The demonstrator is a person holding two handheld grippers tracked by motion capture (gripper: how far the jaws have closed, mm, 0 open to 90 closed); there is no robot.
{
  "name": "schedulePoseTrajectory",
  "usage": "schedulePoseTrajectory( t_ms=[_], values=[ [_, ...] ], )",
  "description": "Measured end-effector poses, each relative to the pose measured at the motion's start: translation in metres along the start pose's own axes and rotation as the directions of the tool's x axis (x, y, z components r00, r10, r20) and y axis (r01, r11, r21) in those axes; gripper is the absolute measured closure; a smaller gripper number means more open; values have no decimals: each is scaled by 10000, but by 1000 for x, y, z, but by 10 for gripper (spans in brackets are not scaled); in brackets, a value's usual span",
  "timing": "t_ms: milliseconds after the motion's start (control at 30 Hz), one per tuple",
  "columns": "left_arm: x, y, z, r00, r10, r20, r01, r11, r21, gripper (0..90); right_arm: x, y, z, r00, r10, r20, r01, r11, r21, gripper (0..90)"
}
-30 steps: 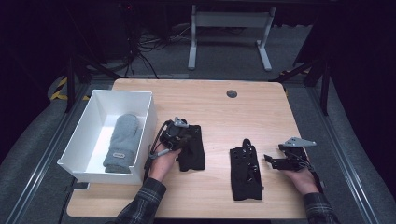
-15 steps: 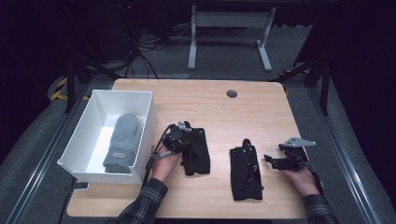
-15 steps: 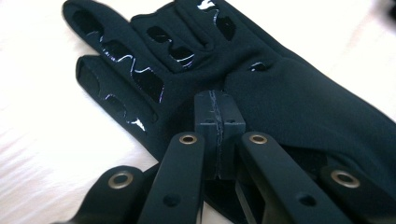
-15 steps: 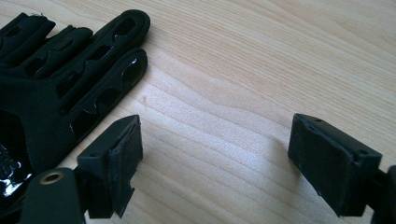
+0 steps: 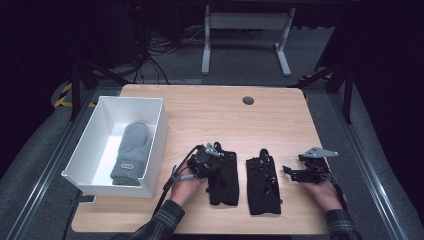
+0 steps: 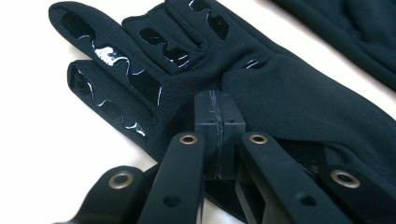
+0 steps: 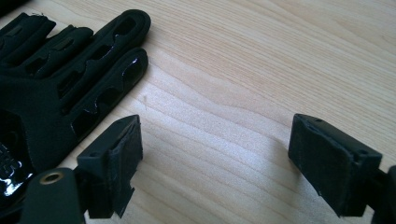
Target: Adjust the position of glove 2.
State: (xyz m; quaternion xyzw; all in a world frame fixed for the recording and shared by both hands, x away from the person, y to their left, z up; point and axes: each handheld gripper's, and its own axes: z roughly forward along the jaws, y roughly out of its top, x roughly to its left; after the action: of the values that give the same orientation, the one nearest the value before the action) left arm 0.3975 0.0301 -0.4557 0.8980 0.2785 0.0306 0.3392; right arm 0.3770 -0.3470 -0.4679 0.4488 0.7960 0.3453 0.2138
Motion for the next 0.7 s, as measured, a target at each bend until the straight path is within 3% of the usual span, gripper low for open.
schedulePoseTrajectory(
  t_ms=[100,267,300,367,433,533,700],
  values=[
    [-8,0,2,9996,223,177,-224,9997,49,900,0,0,0,10000,2,-2,-2,10000,1,182],
    [-11,1,3,9993,268,251,-267,9996,-30,900,0,0,0,10000,2,1,-2,10000,1,182],
    [-11,0,2,9992,116,386,-111,9998,-140,893,0,0,0,10000,3,3,-3,10000,1,182],
    [-10,0,-4,9998,75,200,-71,9998,-205,791,0,0,0,10000,1,2,-1,10000,0,182],
    [-8,-2,-14,9999,-92,47,94,9989,-452,750,0,0,0,10000,6,-2,-6,10000,8,182],
    [-6,-5,-22,9995,-292,-98,288,9988,-397,685,0,0,0,10000,-3,-3,3,10000,1,181],
    [-4,-17,-16,9984,-541,-173,537,9983,-234,645,0,0,0,10000,-2,-15,2,10000,6,180]
  ],
)
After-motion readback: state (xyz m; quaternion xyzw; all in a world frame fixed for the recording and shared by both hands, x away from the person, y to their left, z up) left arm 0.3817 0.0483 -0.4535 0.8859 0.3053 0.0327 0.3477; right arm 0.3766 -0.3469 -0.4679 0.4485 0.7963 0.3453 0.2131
